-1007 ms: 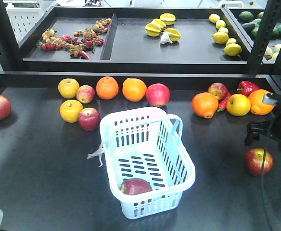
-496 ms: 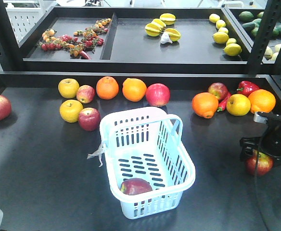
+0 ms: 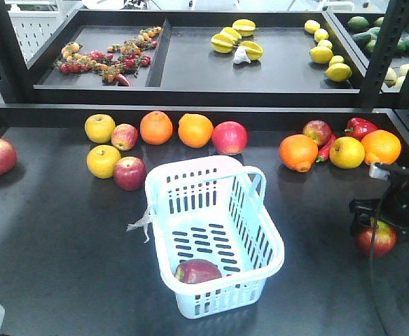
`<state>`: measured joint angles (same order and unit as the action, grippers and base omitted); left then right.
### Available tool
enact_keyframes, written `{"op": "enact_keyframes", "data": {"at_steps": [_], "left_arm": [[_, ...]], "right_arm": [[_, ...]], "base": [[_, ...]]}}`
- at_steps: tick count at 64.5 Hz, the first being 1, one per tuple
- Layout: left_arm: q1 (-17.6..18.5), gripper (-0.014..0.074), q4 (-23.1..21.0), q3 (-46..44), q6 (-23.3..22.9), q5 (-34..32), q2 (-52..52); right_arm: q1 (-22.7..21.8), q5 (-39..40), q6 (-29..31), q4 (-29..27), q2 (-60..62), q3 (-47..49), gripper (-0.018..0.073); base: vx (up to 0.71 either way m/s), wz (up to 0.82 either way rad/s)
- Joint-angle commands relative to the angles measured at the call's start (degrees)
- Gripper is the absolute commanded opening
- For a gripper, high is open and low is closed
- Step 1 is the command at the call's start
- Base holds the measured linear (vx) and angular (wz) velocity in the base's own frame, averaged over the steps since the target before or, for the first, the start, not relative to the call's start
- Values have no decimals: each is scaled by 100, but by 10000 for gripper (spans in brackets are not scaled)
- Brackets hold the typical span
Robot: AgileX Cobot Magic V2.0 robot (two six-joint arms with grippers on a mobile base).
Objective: Pick three apples into basket with both arms
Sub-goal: 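Grasp a second red apple beside the basket with the right gripper, then move the held apple over the basket and lower it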
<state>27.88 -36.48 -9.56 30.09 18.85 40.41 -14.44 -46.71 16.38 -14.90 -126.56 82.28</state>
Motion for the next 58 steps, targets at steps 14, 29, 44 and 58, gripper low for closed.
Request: {"op": "enact_keyframes", "data": {"at_steps": [14,29,44,58], "left_arm": [[14,-8,-106,-145,-42,-285,-11],[14,-8,-112,-145,-42,-285,-11],[14,-8,-118,-145,-42,-285,-11],[14,-8,-118,-145,-46,-285,-11]], "right_arm": [[-24,-832,996,-1031,1605,128,-8],[-24,-1397,1480,-1795,2553,-585,-4],[-24,-1472,2713,-3619,3674,-2207,-4],[684,-1647,3728,-4972,4199,-2641,-4]], "base": [[0,0],[0,0],[0,0],[0,0]]}}
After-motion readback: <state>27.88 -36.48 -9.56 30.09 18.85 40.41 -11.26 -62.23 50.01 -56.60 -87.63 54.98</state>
